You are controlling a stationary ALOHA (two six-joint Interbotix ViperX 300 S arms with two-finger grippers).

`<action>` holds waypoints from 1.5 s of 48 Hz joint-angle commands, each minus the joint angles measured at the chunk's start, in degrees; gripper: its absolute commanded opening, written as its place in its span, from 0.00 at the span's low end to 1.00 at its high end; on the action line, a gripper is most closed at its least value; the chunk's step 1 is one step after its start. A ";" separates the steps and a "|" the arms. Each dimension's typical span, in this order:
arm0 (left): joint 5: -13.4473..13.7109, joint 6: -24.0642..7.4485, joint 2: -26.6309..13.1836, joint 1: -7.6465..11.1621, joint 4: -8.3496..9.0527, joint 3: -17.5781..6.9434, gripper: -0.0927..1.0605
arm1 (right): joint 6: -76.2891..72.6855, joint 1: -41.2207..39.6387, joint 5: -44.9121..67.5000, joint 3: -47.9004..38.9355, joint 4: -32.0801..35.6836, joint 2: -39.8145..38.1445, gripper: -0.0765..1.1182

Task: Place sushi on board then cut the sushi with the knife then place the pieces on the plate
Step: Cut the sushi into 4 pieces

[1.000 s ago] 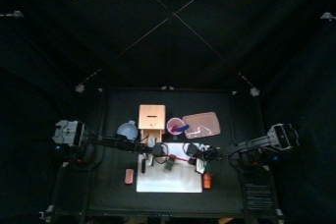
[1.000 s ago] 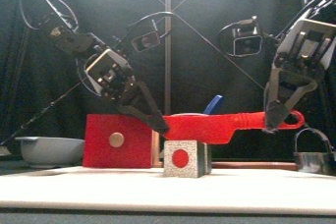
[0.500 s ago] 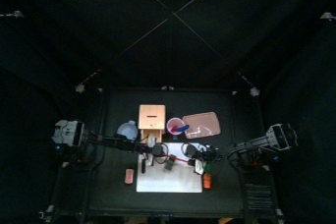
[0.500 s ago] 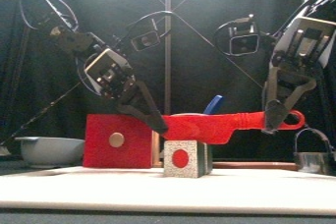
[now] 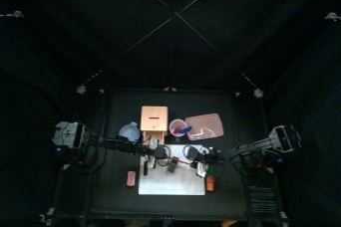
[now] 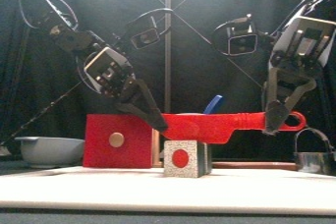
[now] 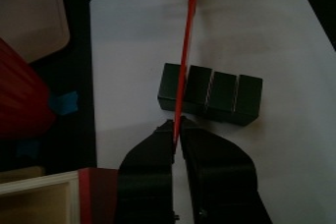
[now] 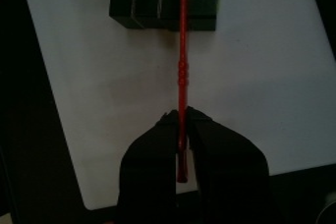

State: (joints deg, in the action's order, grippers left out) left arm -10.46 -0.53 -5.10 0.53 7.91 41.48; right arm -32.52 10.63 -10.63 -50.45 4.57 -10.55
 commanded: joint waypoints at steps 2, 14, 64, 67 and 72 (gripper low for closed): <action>-0.44 0.09 0.53 -0.79 0.00 -1.85 0.41 | 0.18 0.62 0.35 1.85 0.00 -0.62 0.40; 2.46 0.18 -0.18 -0.62 0.00 -1.93 0.41 | 0.18 0.70 0.35 2.11 -0.09 0.09 0.40; 9.23 0.35 -1.93 2.90 3.43 -2.72 0.41 | 0.70 2.72 0.35 3.60 0.97 8.61 0.39; 9.49 0.35 -2.02 3.25 3.52 -2.72 0.41 | 0.79 2.64 0.35 3.69 0.97 8.70 0.39; 9.76 0.35 -1.93 3.60 3.52 -2.72 0.41 | 0.97 2.64 0.35 3.96 1.14 8.61 0.39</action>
State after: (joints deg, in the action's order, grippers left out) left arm -0.97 -0.09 -7.38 4.22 11.25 39.64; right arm -31.64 12.48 -10.55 -47.55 5.71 -1.05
